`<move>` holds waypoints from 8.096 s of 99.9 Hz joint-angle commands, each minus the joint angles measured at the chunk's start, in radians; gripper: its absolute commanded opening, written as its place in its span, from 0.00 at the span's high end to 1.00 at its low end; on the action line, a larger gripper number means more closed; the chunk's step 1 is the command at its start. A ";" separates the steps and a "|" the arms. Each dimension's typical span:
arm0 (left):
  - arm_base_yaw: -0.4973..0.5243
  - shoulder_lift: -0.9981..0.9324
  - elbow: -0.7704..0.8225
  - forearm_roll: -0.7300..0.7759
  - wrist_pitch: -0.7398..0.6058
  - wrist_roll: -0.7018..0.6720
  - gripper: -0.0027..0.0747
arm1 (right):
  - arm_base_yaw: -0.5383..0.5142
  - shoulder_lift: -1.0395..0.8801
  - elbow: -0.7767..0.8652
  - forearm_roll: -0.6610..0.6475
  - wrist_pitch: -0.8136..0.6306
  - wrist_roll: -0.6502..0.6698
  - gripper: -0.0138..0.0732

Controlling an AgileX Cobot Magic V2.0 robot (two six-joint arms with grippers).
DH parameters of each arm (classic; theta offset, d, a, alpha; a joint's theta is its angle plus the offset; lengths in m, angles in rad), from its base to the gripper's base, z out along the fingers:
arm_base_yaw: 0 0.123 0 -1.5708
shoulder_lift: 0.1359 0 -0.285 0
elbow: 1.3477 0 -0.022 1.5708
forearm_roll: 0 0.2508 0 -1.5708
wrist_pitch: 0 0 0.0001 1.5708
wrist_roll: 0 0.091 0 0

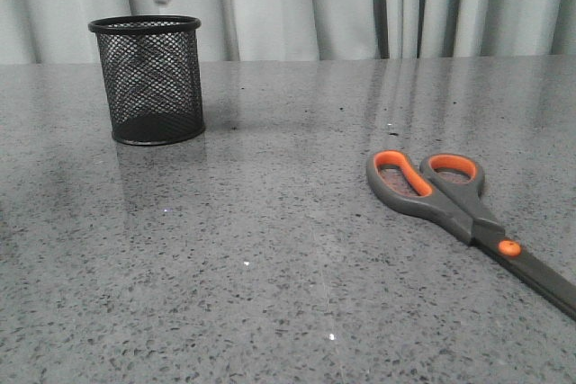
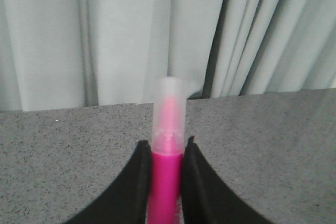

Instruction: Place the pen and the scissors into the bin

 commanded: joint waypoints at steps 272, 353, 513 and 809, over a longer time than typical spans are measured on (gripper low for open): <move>-0.009 -0.898 0.019 0.009 0.735 0.155 0.60 | 0.436 0.862 -0.402 -0.355 0.341 0.284 0.49; -0.009 -0.898 0.019 0.009 0.712 0.155 0.60 | 0.480 0.838 -0.832 -0.432 -0.484 0.217 0.92; -0.009 -1.076 0.105 0.632 0.736 -0.249 0.96 | 0.470 0.915 -0.780 -0.507 -0.664 0.217 0.50; 0.452 -1.514 1.117 0.424 0.493 -0.205 0.98 | 0.474 -0.551 0.175 -0.773 -0.129 0.217 0.91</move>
